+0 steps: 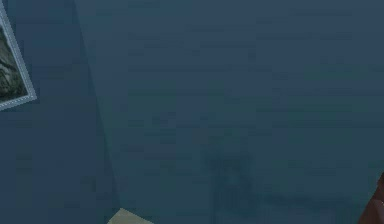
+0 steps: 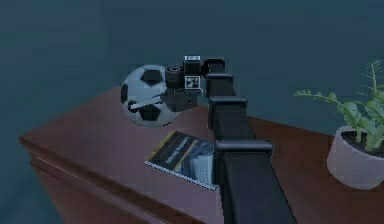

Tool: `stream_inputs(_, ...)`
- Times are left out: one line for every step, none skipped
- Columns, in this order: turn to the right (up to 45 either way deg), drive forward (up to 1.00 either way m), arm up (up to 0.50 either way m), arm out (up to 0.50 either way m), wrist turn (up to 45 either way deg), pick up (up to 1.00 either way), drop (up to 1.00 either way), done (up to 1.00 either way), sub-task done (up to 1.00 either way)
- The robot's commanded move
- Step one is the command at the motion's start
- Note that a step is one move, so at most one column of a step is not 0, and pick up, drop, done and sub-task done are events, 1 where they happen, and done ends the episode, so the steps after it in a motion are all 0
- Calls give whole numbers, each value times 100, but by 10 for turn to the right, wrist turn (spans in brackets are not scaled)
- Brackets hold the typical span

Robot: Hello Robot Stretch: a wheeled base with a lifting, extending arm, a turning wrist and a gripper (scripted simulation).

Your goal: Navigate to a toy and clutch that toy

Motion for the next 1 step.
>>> stream_inputs(0, 0, 0, 0, 0, 0, 0, 100, 0)
